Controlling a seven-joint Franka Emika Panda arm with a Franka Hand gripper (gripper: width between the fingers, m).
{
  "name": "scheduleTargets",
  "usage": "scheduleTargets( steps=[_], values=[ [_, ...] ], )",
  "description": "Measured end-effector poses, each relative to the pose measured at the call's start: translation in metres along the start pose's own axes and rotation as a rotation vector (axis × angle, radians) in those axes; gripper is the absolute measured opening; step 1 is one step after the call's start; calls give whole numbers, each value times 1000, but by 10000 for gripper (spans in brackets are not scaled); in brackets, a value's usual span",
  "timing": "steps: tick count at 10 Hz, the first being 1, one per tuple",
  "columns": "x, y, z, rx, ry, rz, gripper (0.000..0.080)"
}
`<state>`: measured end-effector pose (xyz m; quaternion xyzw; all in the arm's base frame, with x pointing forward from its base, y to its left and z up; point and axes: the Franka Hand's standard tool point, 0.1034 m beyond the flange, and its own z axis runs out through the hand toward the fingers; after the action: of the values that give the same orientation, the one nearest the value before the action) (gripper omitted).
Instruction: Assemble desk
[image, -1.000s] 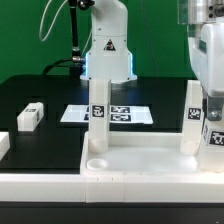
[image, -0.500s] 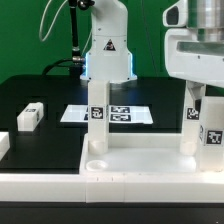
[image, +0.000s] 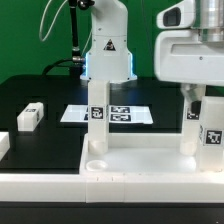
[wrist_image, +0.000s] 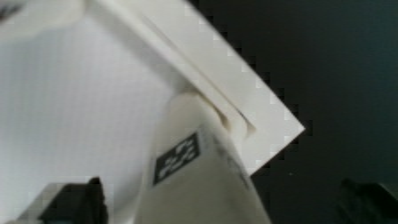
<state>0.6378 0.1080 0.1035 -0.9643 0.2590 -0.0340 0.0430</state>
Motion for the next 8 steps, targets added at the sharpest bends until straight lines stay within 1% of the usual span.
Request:
scheduleTargets(
  steps=[1,4,5,6,7,8],
  values=[
    [4,5,3,-3,-9,-182,648],
    [3,5,4,-3,-10,-133,636],
    [3,5,4,-2,-10,-78,450],
    [3,5,4,-3,-10,17,450],
    [3,5,4,-3,-10,73,286],
    [3,5,4,-3,-10,116,287]
  ],
)
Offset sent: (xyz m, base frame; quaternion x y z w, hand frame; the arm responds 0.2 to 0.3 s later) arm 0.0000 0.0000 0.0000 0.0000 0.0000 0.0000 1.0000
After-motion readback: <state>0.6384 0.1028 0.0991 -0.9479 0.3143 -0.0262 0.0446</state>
